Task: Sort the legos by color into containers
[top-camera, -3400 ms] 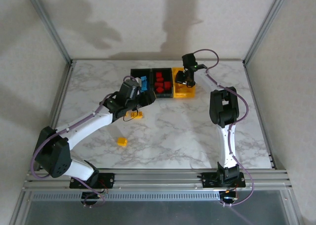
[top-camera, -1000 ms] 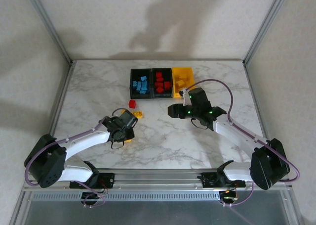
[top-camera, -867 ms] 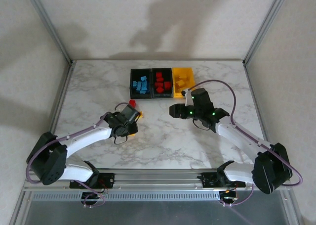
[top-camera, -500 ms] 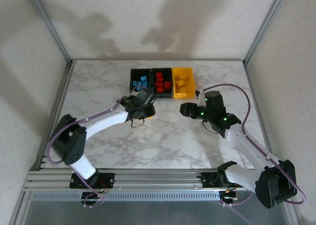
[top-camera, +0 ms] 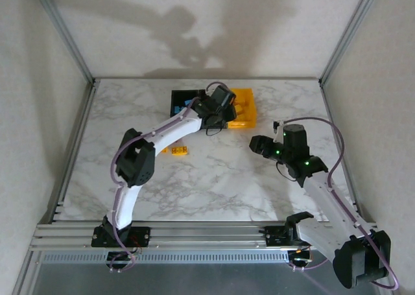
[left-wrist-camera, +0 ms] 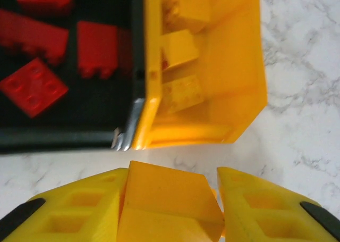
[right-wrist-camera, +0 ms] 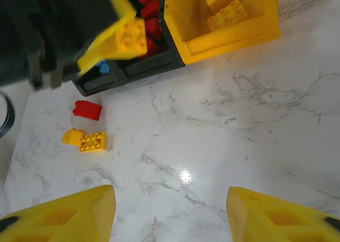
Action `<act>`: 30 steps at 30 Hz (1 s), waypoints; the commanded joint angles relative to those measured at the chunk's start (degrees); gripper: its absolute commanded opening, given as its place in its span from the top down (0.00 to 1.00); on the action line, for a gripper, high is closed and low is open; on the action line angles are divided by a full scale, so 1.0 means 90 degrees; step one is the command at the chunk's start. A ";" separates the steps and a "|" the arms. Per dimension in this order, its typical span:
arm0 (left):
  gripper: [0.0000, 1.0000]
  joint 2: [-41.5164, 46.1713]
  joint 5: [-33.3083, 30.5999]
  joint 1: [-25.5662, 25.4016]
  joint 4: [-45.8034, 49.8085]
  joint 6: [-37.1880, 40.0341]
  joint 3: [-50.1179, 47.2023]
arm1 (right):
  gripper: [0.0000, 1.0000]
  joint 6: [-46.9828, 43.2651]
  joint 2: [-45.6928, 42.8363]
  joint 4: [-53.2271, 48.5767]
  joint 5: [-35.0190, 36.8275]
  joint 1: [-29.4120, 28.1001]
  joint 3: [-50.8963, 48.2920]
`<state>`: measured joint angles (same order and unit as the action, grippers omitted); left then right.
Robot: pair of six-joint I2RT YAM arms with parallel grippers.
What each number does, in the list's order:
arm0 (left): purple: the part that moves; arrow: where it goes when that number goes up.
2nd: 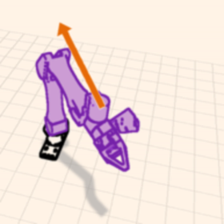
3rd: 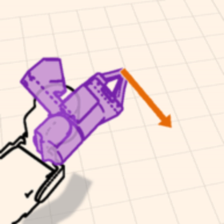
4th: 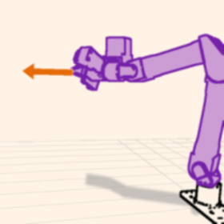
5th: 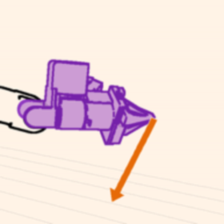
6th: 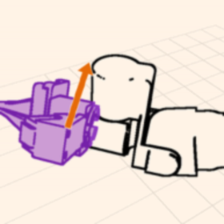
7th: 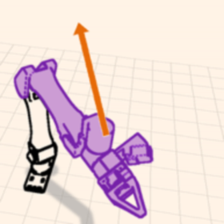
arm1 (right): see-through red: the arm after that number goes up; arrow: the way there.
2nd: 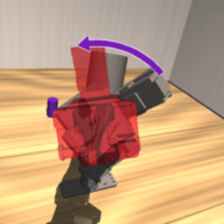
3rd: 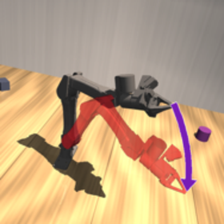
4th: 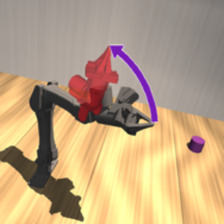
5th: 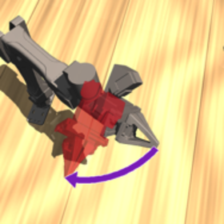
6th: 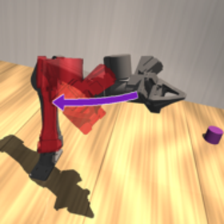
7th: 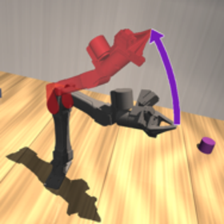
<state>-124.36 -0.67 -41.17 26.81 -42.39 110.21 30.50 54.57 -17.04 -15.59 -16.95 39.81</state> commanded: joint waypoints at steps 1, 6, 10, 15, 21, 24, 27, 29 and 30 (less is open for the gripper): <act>0.74 -0.0597 -0.0043 -0.0035 0.0467 0.0202 0.0927 | 0.43 0.0066 -0.0186 -0.0174 0.0131 0.0076 -0.0109; 0.73 -0.1385 -0.0029 -0.0021 0.0583 0.0199 0.2038 | 0.42 0.0059 -0.0375 -0.0310 0.0206 0.0141 -0.0129; 0.73 -0.1804 0.0120 0.0023 0.0452 0.0123 0.2438 | 0.42 0.0049 -0.0576 -0.0450 0.0311 0.0220 -0.0080; 0.71 -0.2046 0.0255 0.0053 0.0046 0.0028 0.2502 | 0.42 0.0056 -0.0824 -0.0642 0.0379 0.0262 -0.0029; 0.68 -0.2363 0.0341 0.0053 -0.0070 -0.0044 0.2792 | 0.41 0.0041 -0.1043 -0.0820 0.0452 0.0286 0.0032; 0.61 -0.2414 0.0309 0.0062 -0.0102 -0.0074 0.2806 | 0.40 0.0030 -0.1109 -0.0859 0.0434 0.0285 0.0039; 0.53 -0.2418 0.0289 0.0072 -0.0130 -0.0085 0.2811 | 0.40 0.0030 -0.1126 -0.0875 0.0423 0.0301 0.0040; 0.48 -0.2393 0.0299 0.0072 -0.0144 -0.0102 0.2813 | 0.40 0.0029 -0.1131 -0.0878 0.0408 0.0301 0.0047; 0.47 -0.2372 0.0313 0.0072 -0.0160 -0.0094 0.2813 | 0.40 0.0029 -0.1131 -0.0861 0.0401 0.0298 0.0039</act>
<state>-144.92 1.76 -40.88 25.80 -43.00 133.84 30.74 45.15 -24.12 -12.43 -14.70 39.20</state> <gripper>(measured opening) 0.517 0.596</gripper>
